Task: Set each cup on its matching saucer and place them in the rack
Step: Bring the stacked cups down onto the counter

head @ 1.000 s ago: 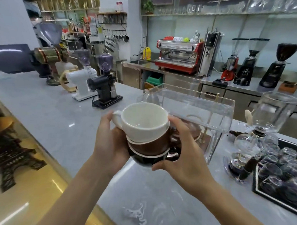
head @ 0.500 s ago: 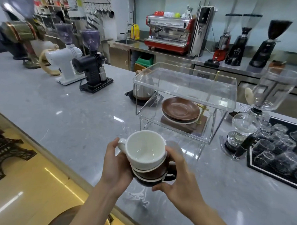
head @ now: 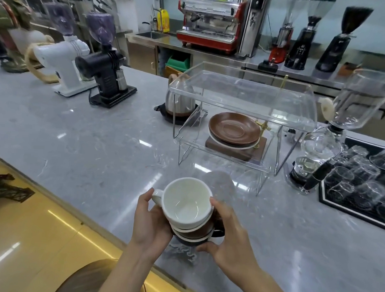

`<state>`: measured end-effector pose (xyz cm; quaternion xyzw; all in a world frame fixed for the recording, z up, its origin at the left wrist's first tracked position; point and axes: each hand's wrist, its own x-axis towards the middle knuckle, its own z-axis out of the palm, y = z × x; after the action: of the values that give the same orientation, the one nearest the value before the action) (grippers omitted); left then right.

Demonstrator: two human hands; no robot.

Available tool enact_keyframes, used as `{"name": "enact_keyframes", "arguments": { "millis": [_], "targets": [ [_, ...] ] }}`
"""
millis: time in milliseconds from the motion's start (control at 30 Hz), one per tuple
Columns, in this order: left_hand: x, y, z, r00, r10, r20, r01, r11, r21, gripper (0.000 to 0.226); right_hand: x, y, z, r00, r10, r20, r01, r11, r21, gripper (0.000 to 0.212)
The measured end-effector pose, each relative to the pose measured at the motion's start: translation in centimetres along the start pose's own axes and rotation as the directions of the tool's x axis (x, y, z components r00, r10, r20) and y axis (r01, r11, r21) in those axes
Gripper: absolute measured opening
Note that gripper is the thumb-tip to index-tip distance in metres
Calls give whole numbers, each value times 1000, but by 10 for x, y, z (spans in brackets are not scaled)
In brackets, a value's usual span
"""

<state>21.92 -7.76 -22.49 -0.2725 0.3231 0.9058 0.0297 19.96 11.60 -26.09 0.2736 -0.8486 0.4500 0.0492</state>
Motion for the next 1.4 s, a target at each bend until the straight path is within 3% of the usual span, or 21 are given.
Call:
{"name": "enact_keyframes", "arguments": {
  "millis": [433, 1400],
  "targets": [
    [18, -10, -14, 999, -29, 14, 29, 999, -40, 56, -6, 14, 9, 996, 94, 3, -94, 995, -25, 118],
    [33, -13, -7, 997, -72, 15, 72, 997, -6, 51, -9, 26, 10, 992, 129, -8, -130, 991, -16, 115]
  ]
}}
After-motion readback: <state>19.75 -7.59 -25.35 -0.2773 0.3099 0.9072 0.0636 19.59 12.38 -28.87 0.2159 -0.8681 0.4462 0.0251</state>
